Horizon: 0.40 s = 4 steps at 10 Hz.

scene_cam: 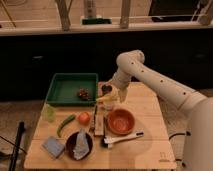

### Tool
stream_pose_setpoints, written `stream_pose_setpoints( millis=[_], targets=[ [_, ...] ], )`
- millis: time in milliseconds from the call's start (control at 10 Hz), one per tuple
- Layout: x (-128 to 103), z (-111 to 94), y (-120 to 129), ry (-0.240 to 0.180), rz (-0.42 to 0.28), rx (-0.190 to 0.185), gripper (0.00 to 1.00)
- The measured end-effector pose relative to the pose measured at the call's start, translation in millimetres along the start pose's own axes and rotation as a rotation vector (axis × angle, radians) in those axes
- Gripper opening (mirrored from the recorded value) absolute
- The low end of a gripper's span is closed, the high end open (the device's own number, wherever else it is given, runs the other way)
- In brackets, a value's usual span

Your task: Place banana in paper cup

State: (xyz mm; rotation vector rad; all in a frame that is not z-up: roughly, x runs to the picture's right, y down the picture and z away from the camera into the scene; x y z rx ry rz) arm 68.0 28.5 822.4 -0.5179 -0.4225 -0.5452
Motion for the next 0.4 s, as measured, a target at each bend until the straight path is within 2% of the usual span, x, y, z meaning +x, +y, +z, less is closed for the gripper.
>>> stream_pose_setpoints(
  millis=[400],
  targets=[
    [0.0, -0.9, -0.3, 0.001, 0.0, 0.001, 0.77]
  ],
)
